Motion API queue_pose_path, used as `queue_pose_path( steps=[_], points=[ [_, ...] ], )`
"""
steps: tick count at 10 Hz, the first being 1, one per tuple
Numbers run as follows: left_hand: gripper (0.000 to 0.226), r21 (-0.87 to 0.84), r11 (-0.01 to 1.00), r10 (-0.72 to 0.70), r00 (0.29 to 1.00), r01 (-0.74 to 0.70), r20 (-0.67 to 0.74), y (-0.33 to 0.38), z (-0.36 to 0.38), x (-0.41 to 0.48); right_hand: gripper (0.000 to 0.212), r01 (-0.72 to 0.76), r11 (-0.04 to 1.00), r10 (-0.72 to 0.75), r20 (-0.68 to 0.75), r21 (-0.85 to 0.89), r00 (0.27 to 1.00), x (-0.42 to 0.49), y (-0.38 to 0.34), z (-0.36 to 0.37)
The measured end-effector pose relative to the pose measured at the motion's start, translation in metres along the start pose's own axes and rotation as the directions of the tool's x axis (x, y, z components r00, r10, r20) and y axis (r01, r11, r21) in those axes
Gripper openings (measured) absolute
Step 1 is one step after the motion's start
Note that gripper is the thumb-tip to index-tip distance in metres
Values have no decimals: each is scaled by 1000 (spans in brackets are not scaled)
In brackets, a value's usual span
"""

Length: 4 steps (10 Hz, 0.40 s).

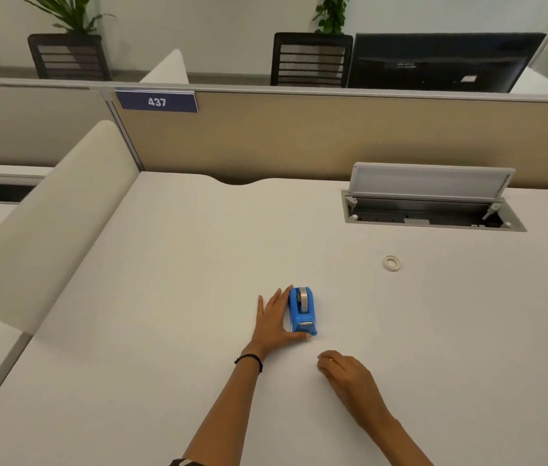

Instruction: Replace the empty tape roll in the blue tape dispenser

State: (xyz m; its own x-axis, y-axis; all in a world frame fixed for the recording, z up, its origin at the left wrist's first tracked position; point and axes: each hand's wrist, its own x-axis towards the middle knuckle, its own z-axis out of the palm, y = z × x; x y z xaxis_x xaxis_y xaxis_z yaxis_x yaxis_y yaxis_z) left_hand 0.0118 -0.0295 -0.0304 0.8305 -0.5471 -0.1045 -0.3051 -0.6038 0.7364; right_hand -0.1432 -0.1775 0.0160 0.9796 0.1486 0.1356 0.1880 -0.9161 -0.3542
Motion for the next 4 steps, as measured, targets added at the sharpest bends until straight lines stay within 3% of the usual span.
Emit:
queue_pose_path(
  steps=[3, 4],
  points=[
    [102, 35, 999, -3, 999, 2, 47, -4, -5, -24, 14, -221, 968, 235, -124, 118, 964, -35, 21, -6],
    [102, 37, 999, -20, 998, 18, 53, -9, -3, -34, 10, -355, 901, 393, -121, 250, 912, -53, 31, -10]
  ],
)
